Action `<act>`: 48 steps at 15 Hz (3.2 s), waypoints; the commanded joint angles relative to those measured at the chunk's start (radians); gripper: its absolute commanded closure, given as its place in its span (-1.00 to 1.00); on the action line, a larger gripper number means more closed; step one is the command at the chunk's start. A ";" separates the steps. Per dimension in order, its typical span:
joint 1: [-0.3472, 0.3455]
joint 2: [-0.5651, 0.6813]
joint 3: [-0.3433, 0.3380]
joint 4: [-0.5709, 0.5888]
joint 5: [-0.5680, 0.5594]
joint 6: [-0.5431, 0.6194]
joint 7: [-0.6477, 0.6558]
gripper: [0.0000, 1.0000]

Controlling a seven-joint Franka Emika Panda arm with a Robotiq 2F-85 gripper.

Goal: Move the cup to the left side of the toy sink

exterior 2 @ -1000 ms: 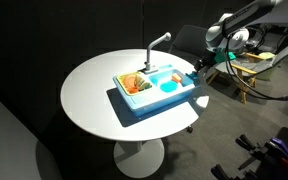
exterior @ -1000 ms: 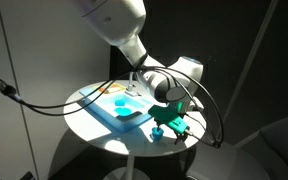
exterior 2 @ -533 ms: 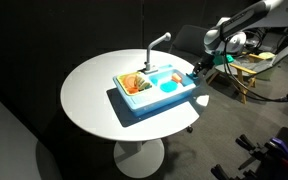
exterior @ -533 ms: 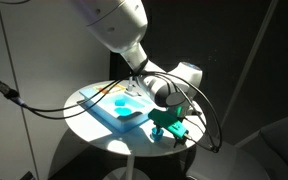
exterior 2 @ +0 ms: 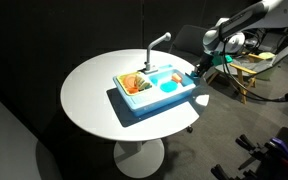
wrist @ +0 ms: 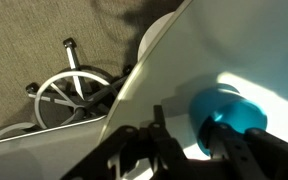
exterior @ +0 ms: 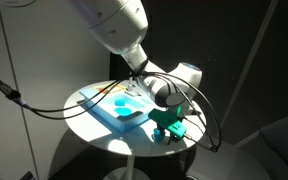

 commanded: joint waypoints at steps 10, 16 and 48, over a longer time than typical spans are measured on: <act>-0.006 -0.022 0.020 0.007 -0.002 -0.028 -0.040 0.97; 0.013 -0.121 0.031 -0.074 -0.008 -0.021 -0.063 0.97; 0.459 -0.731 0.083 -0.619 -0.274 -0.114 0.080 0.97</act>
